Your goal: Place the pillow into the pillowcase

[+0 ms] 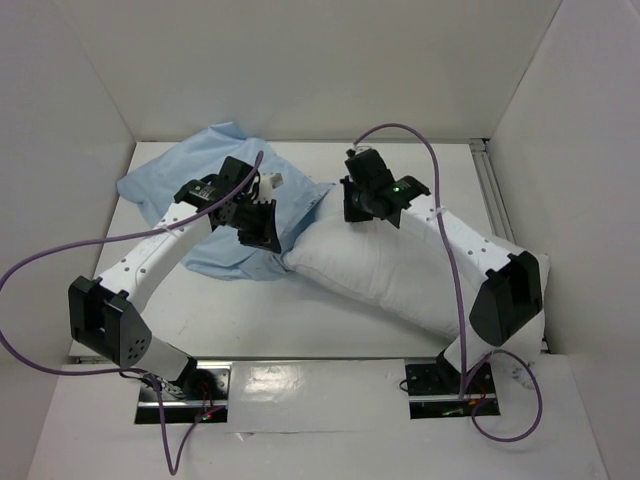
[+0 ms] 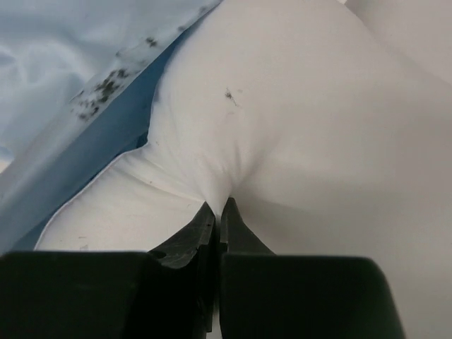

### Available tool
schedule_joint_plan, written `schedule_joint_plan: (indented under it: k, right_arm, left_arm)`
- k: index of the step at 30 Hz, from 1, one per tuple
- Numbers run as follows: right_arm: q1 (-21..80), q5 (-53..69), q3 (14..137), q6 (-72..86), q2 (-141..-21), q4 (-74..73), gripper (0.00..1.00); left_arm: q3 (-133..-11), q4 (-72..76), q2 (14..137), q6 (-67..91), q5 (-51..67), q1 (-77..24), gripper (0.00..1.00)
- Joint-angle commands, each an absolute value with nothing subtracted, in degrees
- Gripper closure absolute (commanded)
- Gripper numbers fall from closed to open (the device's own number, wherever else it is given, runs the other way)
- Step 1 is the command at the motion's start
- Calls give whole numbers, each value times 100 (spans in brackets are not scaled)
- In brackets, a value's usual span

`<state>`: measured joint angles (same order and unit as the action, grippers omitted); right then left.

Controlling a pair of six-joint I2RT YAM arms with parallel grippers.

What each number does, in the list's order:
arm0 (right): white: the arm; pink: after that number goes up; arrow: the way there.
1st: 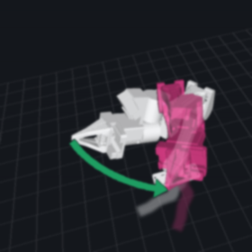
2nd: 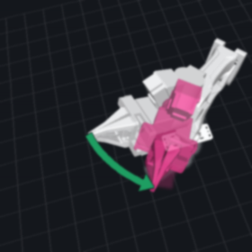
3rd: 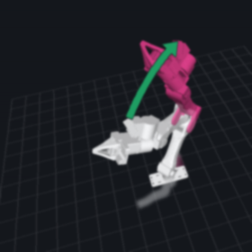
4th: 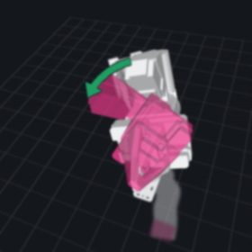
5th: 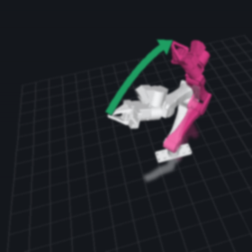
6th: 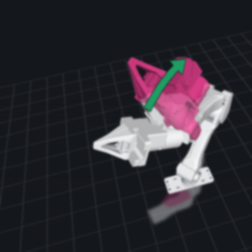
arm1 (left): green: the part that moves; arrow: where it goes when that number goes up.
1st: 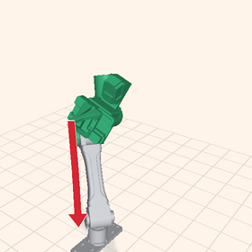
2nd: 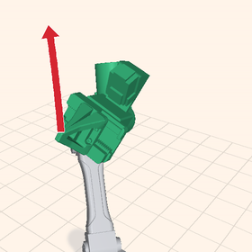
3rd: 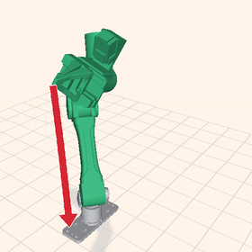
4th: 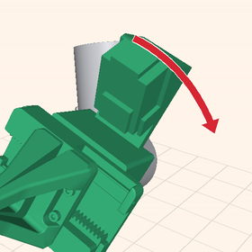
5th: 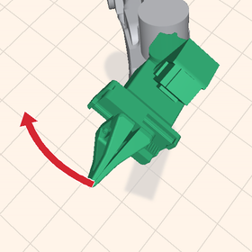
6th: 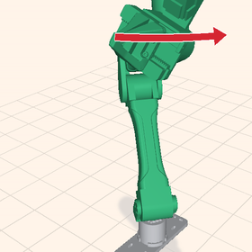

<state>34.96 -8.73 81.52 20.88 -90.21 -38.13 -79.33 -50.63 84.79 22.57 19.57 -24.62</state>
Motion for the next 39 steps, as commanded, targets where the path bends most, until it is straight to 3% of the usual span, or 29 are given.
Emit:
schedule_joint_plan:
  k: [1,13,21,28,33,39]
  right_arm:
    - [3278,-545,8621,1978,-9289,-3744,100]
    - [3146,-913,9124,2188,-10187,-3516,100]
    - [3199,-730,8009,1776,-8783,-3716,100]
    - [3374,34,7181,1188,-7578,-4269,100]
    - [3647,308,7128,1072,-7506,-4395,100]
    - [3709,-245,7549,1133,-7900,-4000,100]
  left_arm:
    - [-7980,-5142,8367,2153,2030,-2540,100]
    - [-8613,-5309,8490,2021,2101,-2540,100]
    - [-9570,-5370,9175,2487,1600,-2400,100]
    - [-9632,-5186,9351,2724,1652,-2206,100]
    - [-9790,-5133,9422,2725,1811,-2145,100]
    - [-9713,-5203,9239,2443,1811,-2092,100]
